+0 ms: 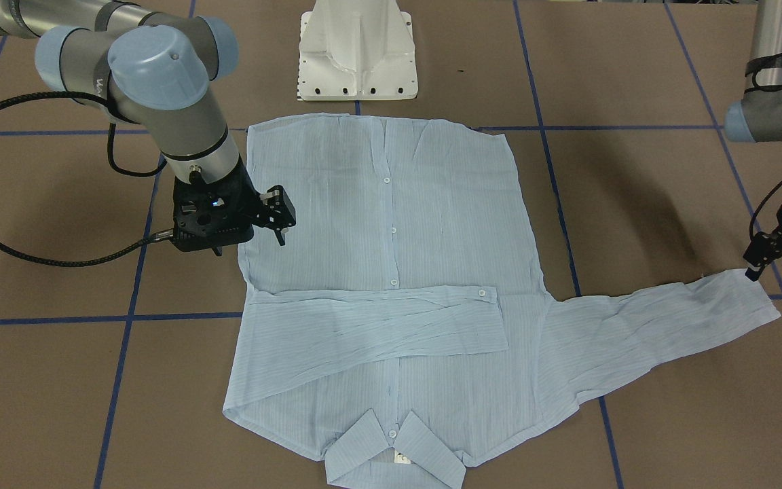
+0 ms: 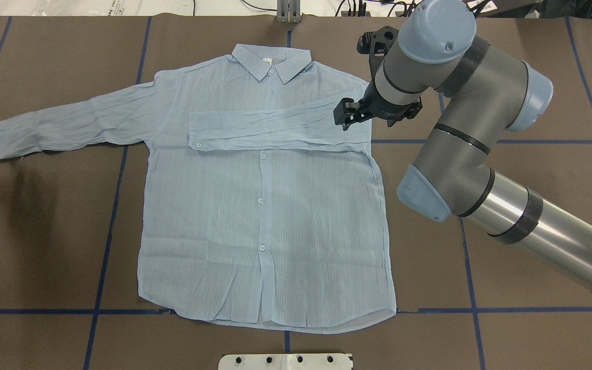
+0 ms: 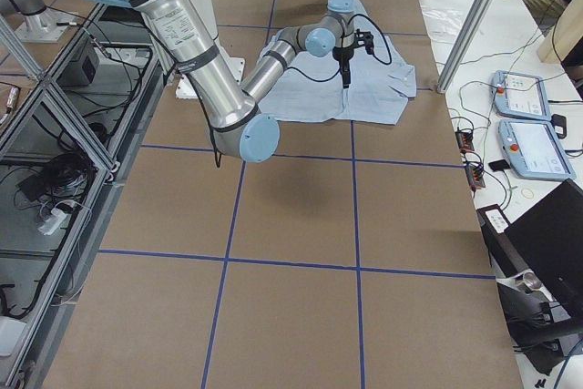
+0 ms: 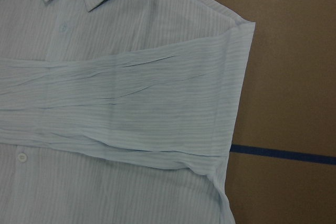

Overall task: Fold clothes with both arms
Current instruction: 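Raise the right gripper off the shirt while the left arm approaches the other cuff, then grasp the other sleeve cuff with the left gripper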

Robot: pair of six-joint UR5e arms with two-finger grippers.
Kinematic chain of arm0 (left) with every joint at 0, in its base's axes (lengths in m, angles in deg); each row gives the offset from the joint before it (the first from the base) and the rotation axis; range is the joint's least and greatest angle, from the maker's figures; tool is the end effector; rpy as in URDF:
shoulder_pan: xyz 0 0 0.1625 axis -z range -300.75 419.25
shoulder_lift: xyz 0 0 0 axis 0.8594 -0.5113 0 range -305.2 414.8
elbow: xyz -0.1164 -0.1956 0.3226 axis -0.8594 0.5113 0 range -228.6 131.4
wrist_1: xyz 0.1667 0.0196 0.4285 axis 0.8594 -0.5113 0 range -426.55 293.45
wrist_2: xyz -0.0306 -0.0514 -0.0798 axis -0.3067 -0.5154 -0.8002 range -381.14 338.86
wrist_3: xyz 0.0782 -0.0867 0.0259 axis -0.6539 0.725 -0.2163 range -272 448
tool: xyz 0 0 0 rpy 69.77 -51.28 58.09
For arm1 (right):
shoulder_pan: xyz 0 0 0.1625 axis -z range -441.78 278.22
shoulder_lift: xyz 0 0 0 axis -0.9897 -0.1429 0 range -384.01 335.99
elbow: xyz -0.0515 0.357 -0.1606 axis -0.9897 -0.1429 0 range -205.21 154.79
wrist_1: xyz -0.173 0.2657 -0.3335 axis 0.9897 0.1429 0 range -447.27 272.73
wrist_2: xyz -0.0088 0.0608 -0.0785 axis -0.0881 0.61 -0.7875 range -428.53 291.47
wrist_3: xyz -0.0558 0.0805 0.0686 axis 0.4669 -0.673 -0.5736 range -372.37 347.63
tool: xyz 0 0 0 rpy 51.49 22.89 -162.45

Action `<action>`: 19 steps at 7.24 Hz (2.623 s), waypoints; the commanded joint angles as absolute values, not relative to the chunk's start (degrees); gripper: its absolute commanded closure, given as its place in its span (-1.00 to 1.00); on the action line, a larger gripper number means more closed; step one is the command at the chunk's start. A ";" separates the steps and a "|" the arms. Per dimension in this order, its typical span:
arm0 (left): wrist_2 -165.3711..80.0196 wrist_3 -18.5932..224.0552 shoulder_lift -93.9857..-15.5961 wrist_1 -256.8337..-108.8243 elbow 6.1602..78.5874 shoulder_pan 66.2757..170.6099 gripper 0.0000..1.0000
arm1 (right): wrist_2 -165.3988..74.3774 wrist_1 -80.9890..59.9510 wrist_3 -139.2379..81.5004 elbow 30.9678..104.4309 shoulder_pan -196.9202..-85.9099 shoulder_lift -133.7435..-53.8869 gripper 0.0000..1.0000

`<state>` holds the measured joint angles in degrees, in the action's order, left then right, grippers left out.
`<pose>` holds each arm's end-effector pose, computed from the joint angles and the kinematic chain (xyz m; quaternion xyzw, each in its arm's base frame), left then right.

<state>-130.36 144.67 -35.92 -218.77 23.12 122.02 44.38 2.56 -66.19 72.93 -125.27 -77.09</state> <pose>0.1797 -0.5544 0.7004 0.1755 0.3652 -0.1704 0.8982 -0.4458 -0.5423 0.1732 0.1006 -0.4069 -0.0186 0.9077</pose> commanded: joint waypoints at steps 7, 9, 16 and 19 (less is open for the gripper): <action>-130.21 144.43 -36.51 -218.51 21.98 119.72 -0.18 | 43.70 2.47 -66.24 72.88 -125.03 -77.18 -1.00; -130.30 144.43 -36.51 -218.51 21.89 119.63 -0.14 | 43.70 2.47 -66.24 73.05 -125.03 -77.18 -1.00; -130.65 144.25 -37.57 -217.81 23.04 119.72 1.00 | 43.79 2.47 -66.33 73.14 -125.20 -77.44 -1.00; -133.53 143.99 -37.31 -214.85 29.31 120.06 1.00 | 43.97 2.47 -66.33 73.14 -125.29 -77.45 -1.00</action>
